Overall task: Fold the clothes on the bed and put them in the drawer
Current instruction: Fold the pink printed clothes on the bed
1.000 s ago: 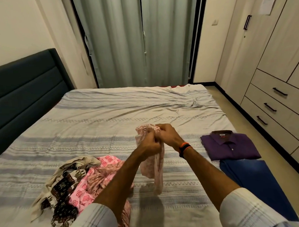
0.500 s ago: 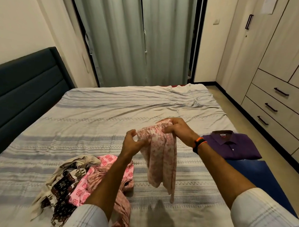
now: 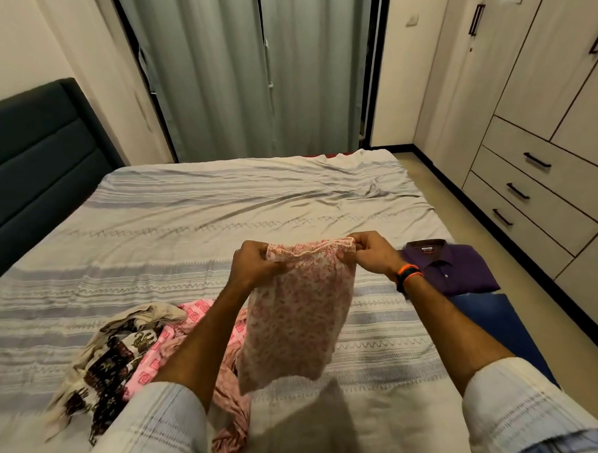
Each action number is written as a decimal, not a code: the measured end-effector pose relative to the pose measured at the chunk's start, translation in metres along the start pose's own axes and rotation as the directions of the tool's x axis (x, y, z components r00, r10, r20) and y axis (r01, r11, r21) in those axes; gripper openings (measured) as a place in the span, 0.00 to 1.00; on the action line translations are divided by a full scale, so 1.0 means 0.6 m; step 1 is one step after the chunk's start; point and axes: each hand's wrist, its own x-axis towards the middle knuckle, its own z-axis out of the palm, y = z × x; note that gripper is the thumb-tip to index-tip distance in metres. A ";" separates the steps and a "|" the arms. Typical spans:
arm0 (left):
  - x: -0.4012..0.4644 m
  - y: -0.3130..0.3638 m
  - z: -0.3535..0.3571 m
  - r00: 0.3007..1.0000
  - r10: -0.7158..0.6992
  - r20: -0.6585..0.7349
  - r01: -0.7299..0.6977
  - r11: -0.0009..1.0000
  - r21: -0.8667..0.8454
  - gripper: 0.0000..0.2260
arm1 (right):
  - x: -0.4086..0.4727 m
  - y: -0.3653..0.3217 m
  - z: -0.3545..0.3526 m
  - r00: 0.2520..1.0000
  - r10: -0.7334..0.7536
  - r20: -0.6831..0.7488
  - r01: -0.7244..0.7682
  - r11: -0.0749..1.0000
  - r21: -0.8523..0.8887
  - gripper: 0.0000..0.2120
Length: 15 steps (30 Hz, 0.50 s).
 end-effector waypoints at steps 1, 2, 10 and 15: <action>0.000 -0.002 0.003 1.000 0.010 -0.010 -0.009 0.999 0.038 0.19 | -0.003 0.004 0.001 1.000 0.010 -0.020 -0.010 1.000 0.001 0.21; -0.002 -0.002 0.005 1.000 0.018 -0.010 -0.017 0.998 0.066 0.20 | -0.008 0.005 0.001 0.999 0.024 -0.032 -0.023 1.000 0.014 0.20; 0.011 -0.033 0.014 0.972 -0.079 0.221 0.021 0.966 0.257 0.15 | -0.050 0.008 -0.003 0.954 0.179 0.242 -0.238 0.940 0.246 0.15; 0.000 -0.029 0.006 0.838 -0.291 0.462 0.206 0.952 0.227 0.16 | -0.060 0.016 -0.022 0.878 0.274 0.392 -0.367 0.911 0.187 0.16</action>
